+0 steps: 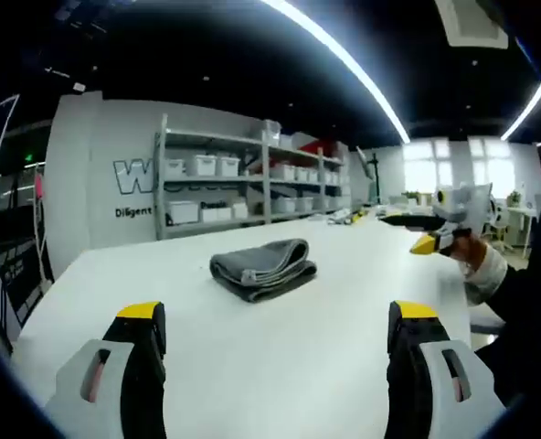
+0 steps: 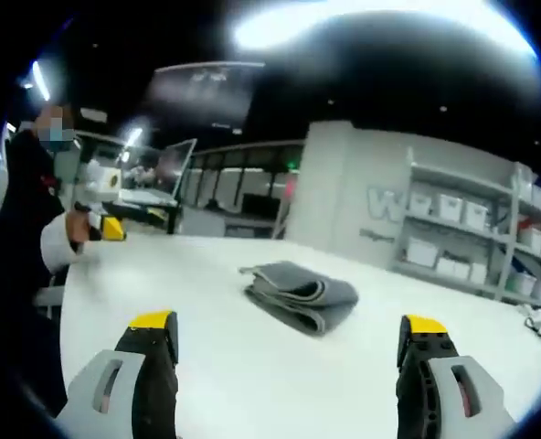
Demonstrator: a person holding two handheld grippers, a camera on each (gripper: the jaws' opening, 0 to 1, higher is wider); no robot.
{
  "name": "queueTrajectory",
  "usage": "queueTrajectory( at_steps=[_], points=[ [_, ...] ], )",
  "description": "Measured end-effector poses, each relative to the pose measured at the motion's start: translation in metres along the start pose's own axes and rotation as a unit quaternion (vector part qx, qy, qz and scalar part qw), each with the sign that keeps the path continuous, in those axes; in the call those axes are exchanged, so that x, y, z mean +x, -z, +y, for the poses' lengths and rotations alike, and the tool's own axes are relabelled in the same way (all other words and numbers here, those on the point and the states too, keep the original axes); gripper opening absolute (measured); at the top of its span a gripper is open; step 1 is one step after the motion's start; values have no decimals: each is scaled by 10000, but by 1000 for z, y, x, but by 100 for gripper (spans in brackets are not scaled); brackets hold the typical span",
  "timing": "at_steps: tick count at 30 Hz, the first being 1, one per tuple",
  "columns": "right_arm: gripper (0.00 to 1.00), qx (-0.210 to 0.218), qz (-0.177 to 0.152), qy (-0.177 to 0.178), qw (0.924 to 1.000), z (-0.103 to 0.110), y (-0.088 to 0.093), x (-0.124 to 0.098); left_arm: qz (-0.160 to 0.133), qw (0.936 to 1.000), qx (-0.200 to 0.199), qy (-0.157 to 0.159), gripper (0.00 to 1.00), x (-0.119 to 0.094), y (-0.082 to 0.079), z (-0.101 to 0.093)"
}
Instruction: Open the folded towel by lifting each exposed corner and separating the folded layers until the towel lies flat within the target outline without major curled edges
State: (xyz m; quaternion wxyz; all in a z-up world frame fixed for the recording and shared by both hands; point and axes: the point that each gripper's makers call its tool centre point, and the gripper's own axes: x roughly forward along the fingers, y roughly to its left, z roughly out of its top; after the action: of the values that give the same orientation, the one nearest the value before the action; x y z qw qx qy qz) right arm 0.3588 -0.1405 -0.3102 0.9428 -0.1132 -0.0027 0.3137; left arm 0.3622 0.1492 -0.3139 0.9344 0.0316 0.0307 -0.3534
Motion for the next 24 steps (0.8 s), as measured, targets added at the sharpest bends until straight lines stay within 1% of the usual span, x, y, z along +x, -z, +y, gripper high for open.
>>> queueTrajectory(
  at_steps=[3,16,19,24],
  points=[
    [100,16,-13,29,10000,-2,0,-2,59,10000,41,-11,100,1,2,0],
    [99,-35,34,-20,10000,1,2,0,66,9999,75,-44,99,-2,2,0],
    [99,-5,0,10,10000,-1,0,-1,62,9999,56,-57,99,-2,1,2],
    [99,10,-69,-42,10000,0,-4,0,86,9999,79,-49,98,-1,1,2]
  ],
)
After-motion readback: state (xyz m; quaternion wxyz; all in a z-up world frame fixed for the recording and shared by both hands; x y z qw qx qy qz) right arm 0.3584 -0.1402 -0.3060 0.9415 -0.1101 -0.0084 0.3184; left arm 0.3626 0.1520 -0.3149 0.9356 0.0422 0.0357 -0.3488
